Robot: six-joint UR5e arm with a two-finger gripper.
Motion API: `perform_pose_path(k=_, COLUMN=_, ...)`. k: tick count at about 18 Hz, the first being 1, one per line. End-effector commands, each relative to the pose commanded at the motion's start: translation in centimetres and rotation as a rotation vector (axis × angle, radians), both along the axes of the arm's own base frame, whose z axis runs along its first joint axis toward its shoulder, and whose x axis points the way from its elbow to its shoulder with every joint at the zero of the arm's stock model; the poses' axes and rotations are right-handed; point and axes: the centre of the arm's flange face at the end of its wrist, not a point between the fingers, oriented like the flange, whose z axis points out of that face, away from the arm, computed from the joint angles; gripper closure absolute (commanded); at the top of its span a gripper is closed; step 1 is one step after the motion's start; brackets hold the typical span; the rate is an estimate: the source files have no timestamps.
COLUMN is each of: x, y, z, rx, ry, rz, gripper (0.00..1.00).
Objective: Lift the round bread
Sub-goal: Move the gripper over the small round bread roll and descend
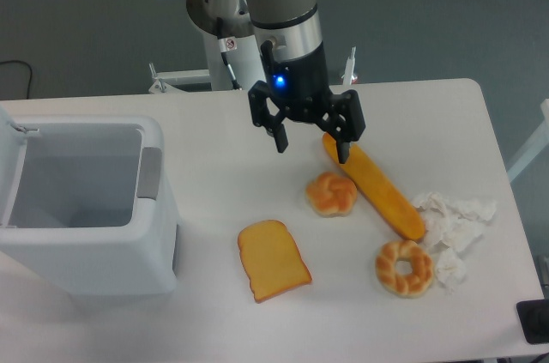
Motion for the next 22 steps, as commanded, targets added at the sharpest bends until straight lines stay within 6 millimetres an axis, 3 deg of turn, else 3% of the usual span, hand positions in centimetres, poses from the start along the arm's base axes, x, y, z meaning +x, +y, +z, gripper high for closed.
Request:
perform_pose_path(k=11, x=-2.1, y=-2.0, z=-1.0, rx=-0.021, ry=-0.012, rz=0.008, gripper=0.00)
perform_pose_path(k=16, x=-1.6, y=-2.7, z=-3.5, rx=-0.048, ry=-0.049, rz=0.012, gripper=0.00)
perform_pose_path(k=22, x=-2.0, y=-1.8, z=-5.7, rx=-0.072, ry=-0.079, rz=0.007, gripper=0.00)
